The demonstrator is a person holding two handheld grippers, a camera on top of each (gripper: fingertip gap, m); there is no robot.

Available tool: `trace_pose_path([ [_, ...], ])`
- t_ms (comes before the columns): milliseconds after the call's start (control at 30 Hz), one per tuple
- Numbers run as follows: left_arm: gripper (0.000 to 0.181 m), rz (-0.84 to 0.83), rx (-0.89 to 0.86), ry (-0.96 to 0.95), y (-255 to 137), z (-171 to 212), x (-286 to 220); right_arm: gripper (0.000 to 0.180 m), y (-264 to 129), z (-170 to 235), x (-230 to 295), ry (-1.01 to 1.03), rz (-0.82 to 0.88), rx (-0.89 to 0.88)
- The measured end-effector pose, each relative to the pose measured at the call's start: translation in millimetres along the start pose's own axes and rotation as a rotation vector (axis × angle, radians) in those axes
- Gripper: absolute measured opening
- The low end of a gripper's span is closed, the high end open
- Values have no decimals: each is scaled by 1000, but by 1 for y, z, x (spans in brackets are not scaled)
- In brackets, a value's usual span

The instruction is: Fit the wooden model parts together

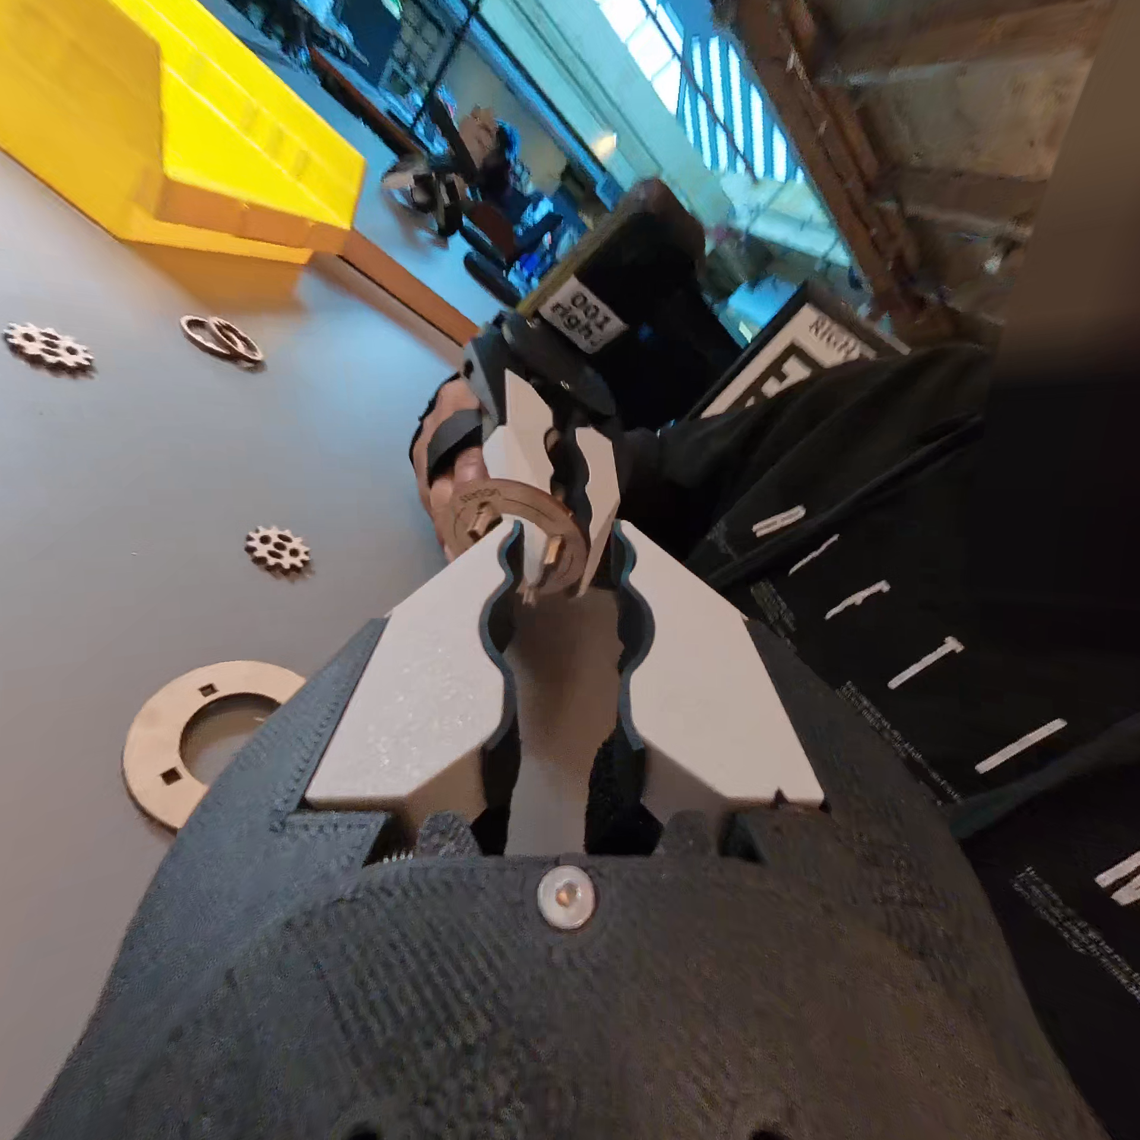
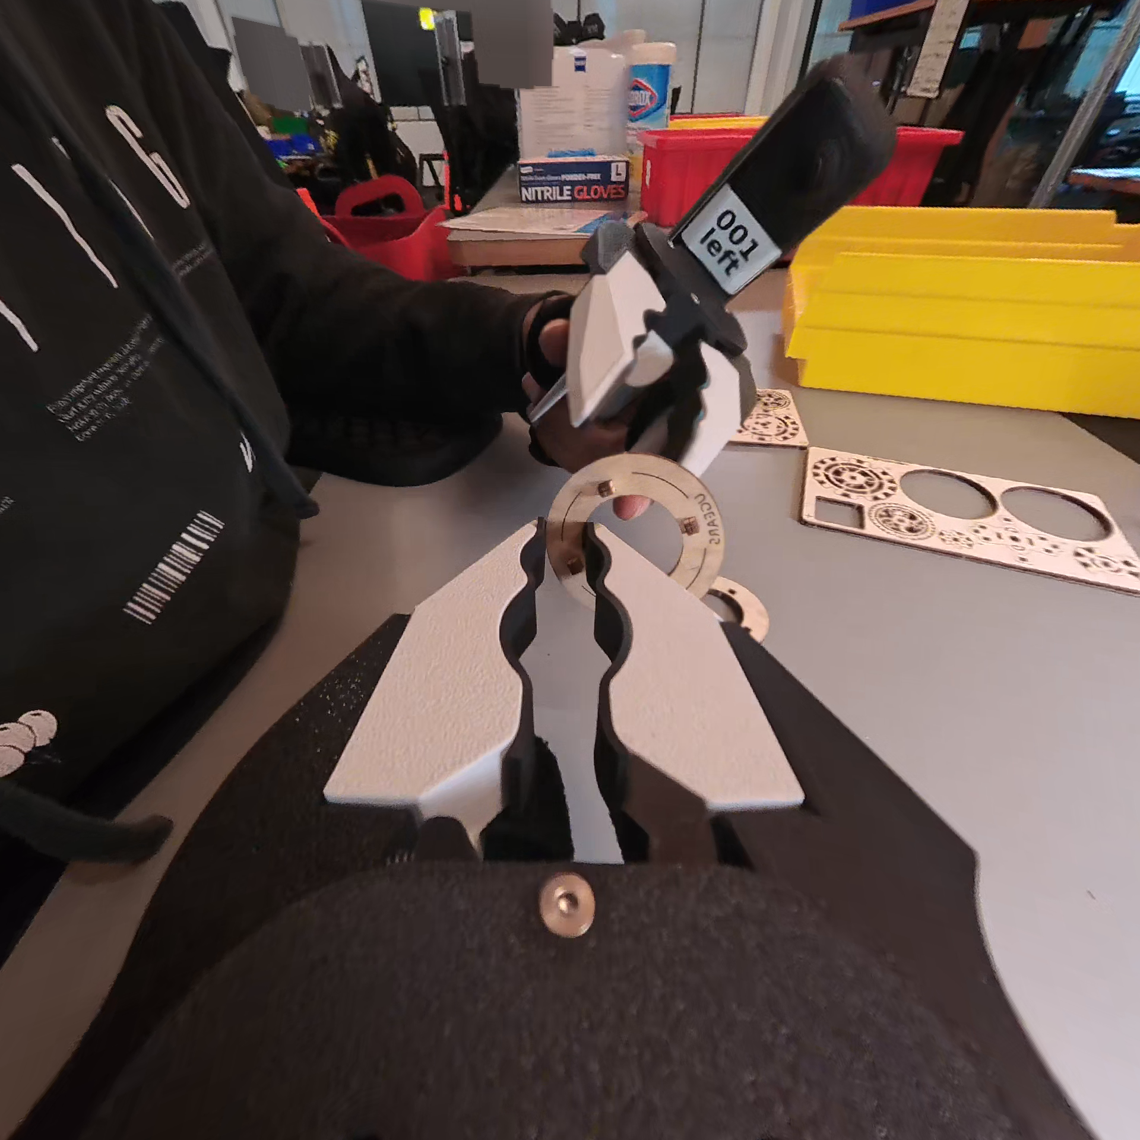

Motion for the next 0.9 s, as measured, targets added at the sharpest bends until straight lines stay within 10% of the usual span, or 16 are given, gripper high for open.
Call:
trace_pose_path([
  [367,15,-97,16,134,-8,1,1,10,-4,-8,2,102,-66,-76],
  [667,50,59,-8,241,13,3,-17,10,-37,-61,23,631,-626,-476],
  [900,12,206,-40,177,37,0,-46,10,-39,-62,35,676,-736,-474],
])
Point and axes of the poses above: each gripper's, where its closed fingertips meet, y out along the fingers, z out of its underside, x = y × z across the jaws, the point moved 1 cm from there along -y, back along the fingers, and after that the axes turned 7 degrees about -y, right-handed, at the moved point
